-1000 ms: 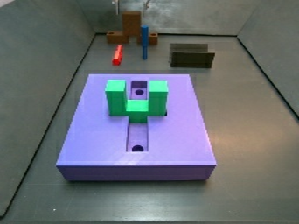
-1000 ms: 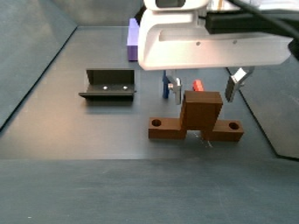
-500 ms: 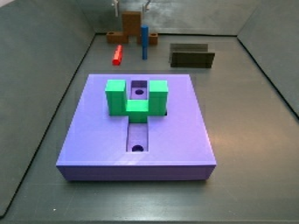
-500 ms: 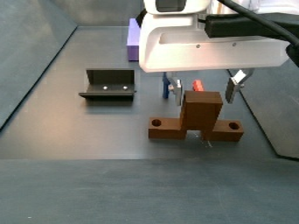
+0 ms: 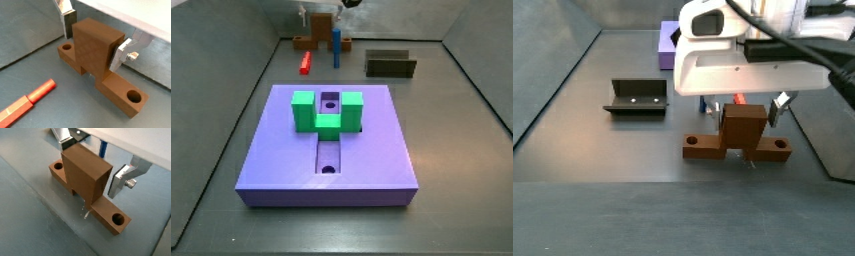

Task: Pick up the brown object. Move up. Move to above the board. Insert the brown object.
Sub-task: Pick up the brown object.

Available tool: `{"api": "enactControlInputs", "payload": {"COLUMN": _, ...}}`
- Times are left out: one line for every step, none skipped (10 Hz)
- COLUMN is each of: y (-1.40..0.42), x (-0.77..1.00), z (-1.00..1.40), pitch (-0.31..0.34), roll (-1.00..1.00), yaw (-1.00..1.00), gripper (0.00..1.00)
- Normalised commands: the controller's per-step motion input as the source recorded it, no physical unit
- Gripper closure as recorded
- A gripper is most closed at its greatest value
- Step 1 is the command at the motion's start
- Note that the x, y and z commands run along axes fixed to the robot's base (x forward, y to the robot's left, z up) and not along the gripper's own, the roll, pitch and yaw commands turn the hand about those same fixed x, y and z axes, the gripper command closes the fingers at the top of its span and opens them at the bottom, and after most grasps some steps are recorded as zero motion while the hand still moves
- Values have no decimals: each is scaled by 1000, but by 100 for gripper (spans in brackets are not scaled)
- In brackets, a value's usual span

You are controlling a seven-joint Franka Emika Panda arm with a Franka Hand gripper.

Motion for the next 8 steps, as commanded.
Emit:
{"api": "enactControlInputs", "payload": {"y": 0, "x": 0, "z": -286, "pitch": -44, "roll": 6, "yaw": 0, "gripper": 0}}
{"api": "enactControlInputs", "payload": {"y": 0, "x": 0, "z": -263, "pitch": -31, "roll": 14, "yaw": 0, "gripper": 0}}
{"api": "enactControlInputs", "payload": {"y": 0, "x": 0, "z": -257, "pitch": -31, "roll": 10, "yaw": 0, "gripper": 0}}
{"api": "enactControlInputs", "payload": {"y": 0, "x": 0, "z": -223, "pitch": -29, "roll": 9, "yaw": 0, "gripper": 0}}
{"api": "enactControlInputs", "payload": {"y": 0, "x": 0, "z": -111, "pitch": -7, "roll": 0, "yaw": 0, "gripper": 0}}
{"api": "enactControlInputs", "payload": {"y": 0, "x": 0, "z": -94, "pitch": 0, "roll": 0, "yaw": 0, "gripper": 0}}
{"api": "enactControlInputs", "payload": {"y": 0, "x": 0, "z": -54, "pitch": 0, "roll": 0, "yaw": 0, "gripper": 0}}
{"api": "enactControlInputs", "payload": {"y": 29, "x": 0, "z": 0, "pitch": 0, "roll": 0, "yaw": 0, "gripper": 0}}
